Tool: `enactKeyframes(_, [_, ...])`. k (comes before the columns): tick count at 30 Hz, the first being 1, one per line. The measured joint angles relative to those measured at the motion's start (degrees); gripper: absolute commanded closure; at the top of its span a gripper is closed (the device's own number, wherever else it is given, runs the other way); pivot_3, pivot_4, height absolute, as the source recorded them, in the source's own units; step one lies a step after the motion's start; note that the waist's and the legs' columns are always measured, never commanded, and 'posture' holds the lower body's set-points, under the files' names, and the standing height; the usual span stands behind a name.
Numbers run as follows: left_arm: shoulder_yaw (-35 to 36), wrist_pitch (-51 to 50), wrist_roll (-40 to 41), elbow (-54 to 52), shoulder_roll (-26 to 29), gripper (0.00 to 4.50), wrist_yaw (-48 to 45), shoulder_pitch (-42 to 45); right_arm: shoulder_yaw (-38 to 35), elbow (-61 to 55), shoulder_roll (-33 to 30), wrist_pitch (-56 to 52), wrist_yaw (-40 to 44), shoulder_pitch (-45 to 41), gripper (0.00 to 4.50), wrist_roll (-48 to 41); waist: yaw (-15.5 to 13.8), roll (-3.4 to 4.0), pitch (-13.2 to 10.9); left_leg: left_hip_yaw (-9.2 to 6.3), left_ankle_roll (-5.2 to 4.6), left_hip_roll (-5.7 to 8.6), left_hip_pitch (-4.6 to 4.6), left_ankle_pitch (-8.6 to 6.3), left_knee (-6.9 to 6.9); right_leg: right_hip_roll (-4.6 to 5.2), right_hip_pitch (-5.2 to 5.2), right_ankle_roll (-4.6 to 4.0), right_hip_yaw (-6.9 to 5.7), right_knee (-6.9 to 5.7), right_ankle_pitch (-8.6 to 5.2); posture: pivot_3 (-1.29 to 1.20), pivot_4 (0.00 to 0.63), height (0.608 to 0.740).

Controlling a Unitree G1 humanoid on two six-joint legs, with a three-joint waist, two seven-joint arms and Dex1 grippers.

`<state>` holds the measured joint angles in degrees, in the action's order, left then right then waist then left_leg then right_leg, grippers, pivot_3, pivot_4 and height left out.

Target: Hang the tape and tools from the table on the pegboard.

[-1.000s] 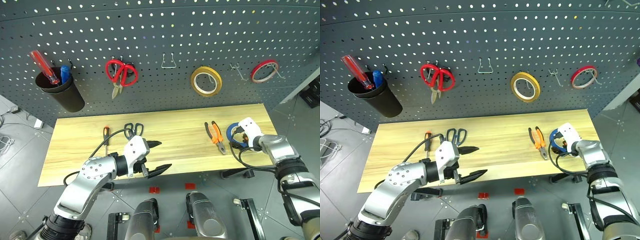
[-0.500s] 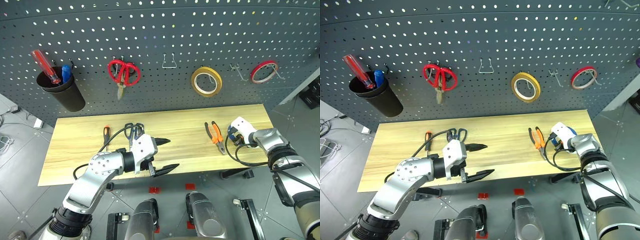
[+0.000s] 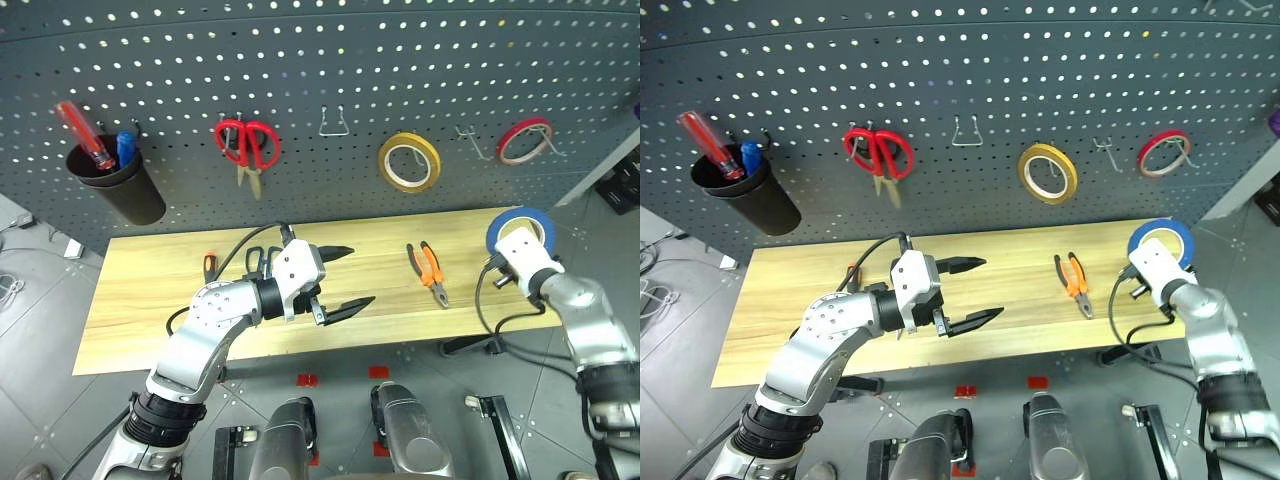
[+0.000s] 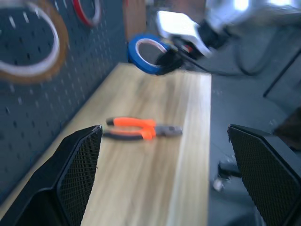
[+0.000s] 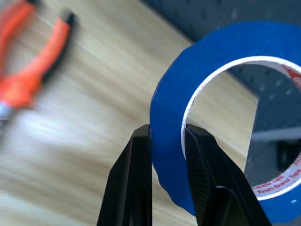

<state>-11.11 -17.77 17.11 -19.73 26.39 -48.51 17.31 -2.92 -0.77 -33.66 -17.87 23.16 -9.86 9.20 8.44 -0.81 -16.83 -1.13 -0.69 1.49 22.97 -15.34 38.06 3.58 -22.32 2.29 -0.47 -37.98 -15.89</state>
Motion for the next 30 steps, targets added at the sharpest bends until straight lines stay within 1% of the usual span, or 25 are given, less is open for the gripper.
enactKeyframes(2, [0.50,0.60,0.82,0.03,-0.42,0.00,0.14,0.61,0.23,-8.01,3.47,2.18,-3.29,4.74,3.83,0.97,0.41,0.02,-0.01,0.02,0.17,-0.05,-0.04,0.09,0.00,-0.06,-0.02,-0.01,0.05,-0.05,0.01,-0.37,0.290,0.740])
enactKeyframes(4, [1.71,1.54,0.81,0.35,-0.67,0.00,0.60,0.77,0.55,-14.29,6.13,5.02,-6.10,6.58,3.83,1.98,0.97,0.01,-0.02,0.02,0.24,-0.05,-0.08,0.14,0.02,-0.09,-0.01,0.06,0.07,-0.05,0.05,-0.37,0.290,0.740])
enactKeyframes(6, [3.31,3.17,0.73,1.79,-1.50,0.00,1.98,1.37,1.28,-18.47,8.90,7.66,-8.49,5.58,3.83,3.02,1.33,0.00,-0.01,0.01,0.28,-0.06,-0.11,0.18,0.03,-0.14,0.01,0.09,0.08,-0.04,0.07,-0.37,0.289,0.740])
enactKeyframes(8, [4.52,3.45,0.76,2.36,-1.86,0.00,2.97,1.59,2.25,-19.24,10.46,9.17,-9.56,2.37,3.83,3.05,1.49,0.00,-0.01,0.01,0.27,-0.07,-0.11,0.18,0.04,-0.19,0.01,0.07,0.08,-0.05,0.08,-0.37,0.287,0.740])
enactKeyframes(12, [4.81,3.60,0.76,2.32,-1.44,0.00,2.83,1.13,2.46,-12.68,10.33,12.50,-9.42,-7.64,3.83,2.79,1.70,-0.02,-0.03,-0.02,0.26,-0.06,-0.05,0.18,0.02,-0.20,-0.01,0.03,0.08,-0.02,0.11,-0.36,0.285,0.740])
enactKeyframes(16, [4.89,3.85,0.67,2.36,-0.82,0.00,2.83,0.56,2.36,0.72,10.17,15.65,-8.87,-15.20,3.83,0.69,1.67,-0.05,-0.04,-0.08,0.24,-0.06,-0.01,0.17,0.00,-0.19,0.00,0.01,0.05,0.02,0.11,-0.35,0.283,0.740])
enactKeyframes(20, [4.81,4.20,0.63,2.27,-0.72,0.00,2.84,0.42,2.34,13.87,10.10,18.59,-6.10,-22.01,3.83,-1.75,2.04,-0.06,-0.04,-0.04,0.22,-0.06,-0.02,0.16,0.02,-0.19,0.00,0.00,0.08,0.00,0.11,-0.35,0.283,0.740])
enactKeyframes(21, [4.80,4.29,0.62,2.26,-0.59,0.00,2.83,0.22,2.35,16.17,10.08,19.27,-5.59,-22.93,3.10,-2.12,2.14,-0.06,-0.04,-0.07,0.22,-0.07,-0.02,0.17,0.01,-0.19,0.00,0.00,0.06,0.00,0.11,-0.35,0.283,0.740])
enactKeyframes(22, [4.79,4.37,0.58,2.25,-0.19,0.00,2.78,-0.04,2.35,17.74,10.08,20.09,-5.40,-23.32,2.89,-2.45,2.23,-0.06,-0.04,-0.08,0.22,-0.08,-0.01,0.16,0.00,-0.20,0.00,0.00,0.06,0.00,0.11,-0.35,0.283,0.740])
enactKeyframes(25, [4.85,4.92,0.17,2.25,1.91,0.00,2.33,-1.70,2.36,19.03,10.01,20.82,-4.63,-22.85,1.84,-2.74,2.66,-0.05,-0.04,-0.07,0.22,-0.08,0.00,0.16,-0.02,-0.19,-0.01,0.00,0.10,0.01,0.11,-0.33,0.286,0.740])
enactKeyframes(28, [5.20,8.16,-2.15,2.67,7.33,0.00,-0.29,-4.44,2.63,14.93,10.01,18.25,-4.34,-19.13,0.84,-2.62,2.67,-0.05,-0.04,-0.08,0.22,-0.13,-0.02,0.16,-0.05,-0.20,-0.02,0.00,0.10,-0.01,0.11,-0.33,0.287,0.740])
enactKeyframes(30, [5.74,10.80,-3.24,4.35,11.16,0.00,-2.93,-6.14,3.24,11.04,10.21,12.86,-3.97,-16.43,0.17,-2.54,2.67,-0.04,-0.04,-0.07,0.22,-0.14,-0.05,0.17,-0.04,-0.19,-0.02,-0.01,0.13,-0.04,0.11,-0.33,0.287,0.740])
